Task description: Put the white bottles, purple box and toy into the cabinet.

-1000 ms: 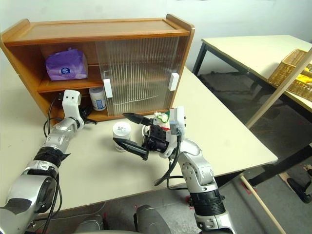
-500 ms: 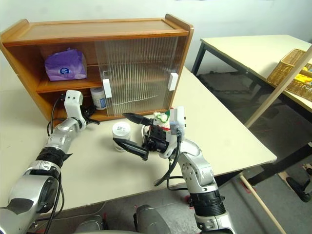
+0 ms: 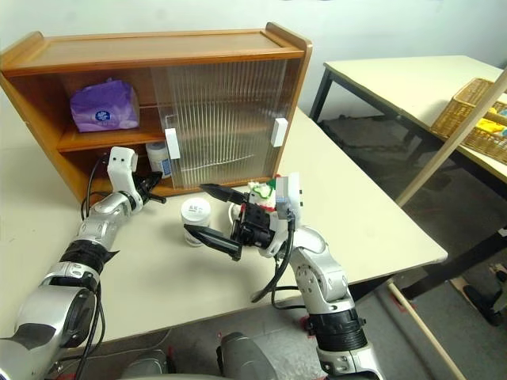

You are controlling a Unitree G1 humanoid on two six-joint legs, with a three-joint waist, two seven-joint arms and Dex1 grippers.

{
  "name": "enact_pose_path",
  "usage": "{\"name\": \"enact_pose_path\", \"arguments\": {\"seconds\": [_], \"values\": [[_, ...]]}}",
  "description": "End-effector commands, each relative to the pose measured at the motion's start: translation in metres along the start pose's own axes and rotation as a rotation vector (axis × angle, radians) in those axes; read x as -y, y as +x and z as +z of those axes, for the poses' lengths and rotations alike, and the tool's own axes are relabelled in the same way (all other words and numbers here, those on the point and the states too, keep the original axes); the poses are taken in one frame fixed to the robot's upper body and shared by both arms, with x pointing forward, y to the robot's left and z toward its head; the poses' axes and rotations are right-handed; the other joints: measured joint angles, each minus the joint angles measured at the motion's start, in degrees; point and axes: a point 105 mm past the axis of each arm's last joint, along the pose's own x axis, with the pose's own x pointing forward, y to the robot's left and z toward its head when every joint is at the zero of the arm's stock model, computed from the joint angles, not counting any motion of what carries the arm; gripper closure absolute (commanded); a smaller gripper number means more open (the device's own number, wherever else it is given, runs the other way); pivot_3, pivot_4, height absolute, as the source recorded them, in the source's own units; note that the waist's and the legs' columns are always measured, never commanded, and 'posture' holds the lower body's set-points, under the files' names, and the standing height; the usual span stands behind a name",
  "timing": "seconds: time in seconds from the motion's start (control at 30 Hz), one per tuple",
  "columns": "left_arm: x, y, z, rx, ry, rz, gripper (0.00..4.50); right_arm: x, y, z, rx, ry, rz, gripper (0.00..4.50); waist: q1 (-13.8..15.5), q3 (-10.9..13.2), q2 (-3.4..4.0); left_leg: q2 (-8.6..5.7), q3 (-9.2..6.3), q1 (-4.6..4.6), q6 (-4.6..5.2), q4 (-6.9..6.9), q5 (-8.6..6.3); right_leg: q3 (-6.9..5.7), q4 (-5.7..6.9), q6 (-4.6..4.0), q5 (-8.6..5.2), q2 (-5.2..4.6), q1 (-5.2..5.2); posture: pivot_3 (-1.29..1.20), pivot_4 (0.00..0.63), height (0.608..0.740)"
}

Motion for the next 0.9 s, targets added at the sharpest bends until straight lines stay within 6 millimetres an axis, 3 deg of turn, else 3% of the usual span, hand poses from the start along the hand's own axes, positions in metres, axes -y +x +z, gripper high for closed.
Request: {"name": "enact_pose_path", "arguments": {"seconds": [0.03,0.13,0.23,0.4,0.6,0.9], "values": [[-0.011,-0.016,-0.006,0.009,0.009,0.017,4.49,-0.001,-0.002,0.002,-0.004,-0.007,0.004,0.0,-0.3,0.0,0.0,0.0,0.01,0.0,0.0,0.0,0.0,0.0,0.0,0.01,-0.01,0.01,0.0,-0.26,0.0,0.74],[-0.006,-0.036,0.0,0.077,0.049,-0.066,4.49,-0.001,-0.004,0.002,-0.008,-0.006,0.004,0.0,-0.6,0.0,0.0,-0.01,0.07,-0.03,-0.02,-0.02,-0.01,-0.04,0.0,0.02,-0.02,0.05,-0.02,-0.25,0.0,0.74],[0.005,-0.054,0.004,0.125,0.048,-0.165,3.9,-0.002,-0.005,0.001,-0.019,-0.003,0.013,0.0,-0.5,0.0,0.0,-0.05,0.15,-0.07,-0.05,-0.02,-0.03,-0.09,0.0,-0.01,-0.04,0.05,-0.06,-0.25,0.0,0.74],[0.026,-0.09,-0.002,0.124,0.102,-0.392,2.22,0.003,-0.015,0.0,-0.067,-0.019,0.027,0.0,-0.4,0.0,0.0,-0.03,-0.05,-0.08,-0.09,-0.01,-0.08,0.0,0.01,-0.09,-0.06,0.0,-0.08,-0.24,0.0,0.74],[0.042,-0.106,-0.014,0.049,0.144,-0.558,0.17,0.004,-0.017,0.001,-0.07,-0.022,0.025,0.0,-0.5,0.0,0.03,0.45,-0.28,-0.29,-0.17,-0.03,-0.12,-0.04,0.02,-0.6,0.21,-0.22,-0.46,-0.24,0.0,0.74],[0.06,-0.098,-0.038,-0.064,0.198,-0.643,0.05,0.007,-0.013,-0.005,-0.099,-0.047,-0.015,0.0,-0.5,-0.1,0.18,0.5,-0.29,-0.98,-0.12,-0.05,-0.12,-0.04,0.02,-0.87,0.38,-0.36,-1.06,-0.24,0.0,0.74]]}}
